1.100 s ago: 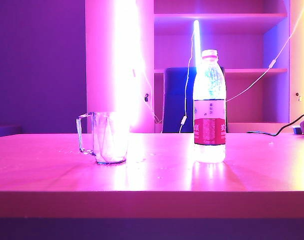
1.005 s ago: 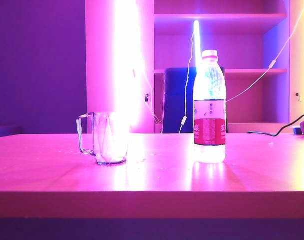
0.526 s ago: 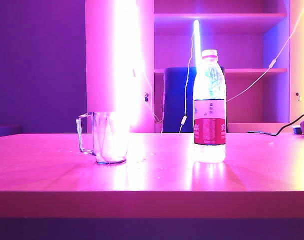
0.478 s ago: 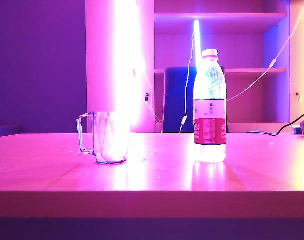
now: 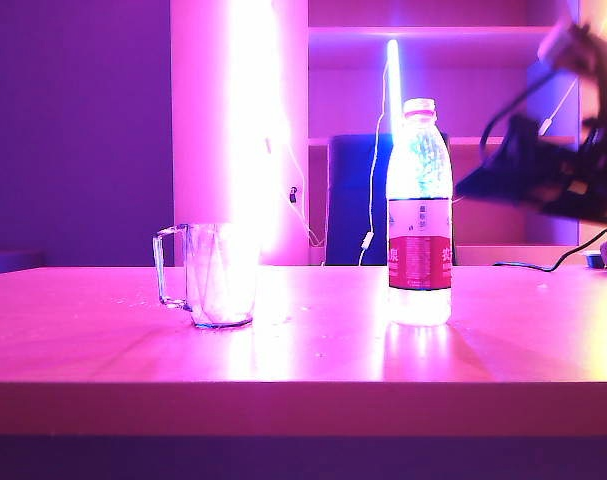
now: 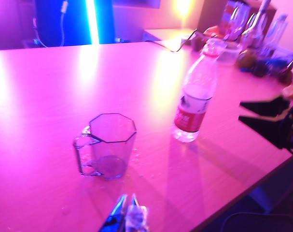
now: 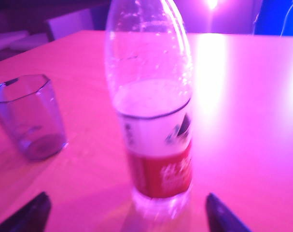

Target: Pick up the mineral water bottle on the table and pour water into the mug until it's half full.

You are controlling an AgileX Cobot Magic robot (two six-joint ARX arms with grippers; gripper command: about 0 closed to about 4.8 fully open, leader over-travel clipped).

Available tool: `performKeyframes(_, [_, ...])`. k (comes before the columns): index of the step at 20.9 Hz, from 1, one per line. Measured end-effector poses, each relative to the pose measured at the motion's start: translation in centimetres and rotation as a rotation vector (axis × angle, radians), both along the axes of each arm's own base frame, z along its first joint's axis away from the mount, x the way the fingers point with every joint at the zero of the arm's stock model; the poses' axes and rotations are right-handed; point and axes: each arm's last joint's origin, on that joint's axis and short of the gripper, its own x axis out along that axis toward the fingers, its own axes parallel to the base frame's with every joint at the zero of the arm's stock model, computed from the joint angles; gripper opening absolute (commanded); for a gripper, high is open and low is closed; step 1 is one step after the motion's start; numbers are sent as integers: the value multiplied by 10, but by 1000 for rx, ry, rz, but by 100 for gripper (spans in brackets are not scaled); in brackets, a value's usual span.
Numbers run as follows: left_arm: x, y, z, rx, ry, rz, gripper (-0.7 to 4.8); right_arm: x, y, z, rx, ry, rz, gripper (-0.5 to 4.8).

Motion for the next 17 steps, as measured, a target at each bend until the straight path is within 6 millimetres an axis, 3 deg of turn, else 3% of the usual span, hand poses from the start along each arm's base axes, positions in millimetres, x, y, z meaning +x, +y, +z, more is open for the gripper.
performKeyframes(6, [0,0,0,44,-32,-3,-6,29,10,-30,11,-32,-4,479])
performKeyframes(17, [0,0,-1,53,-32,-3,-6,86,37,-35,22,-77,14,479])
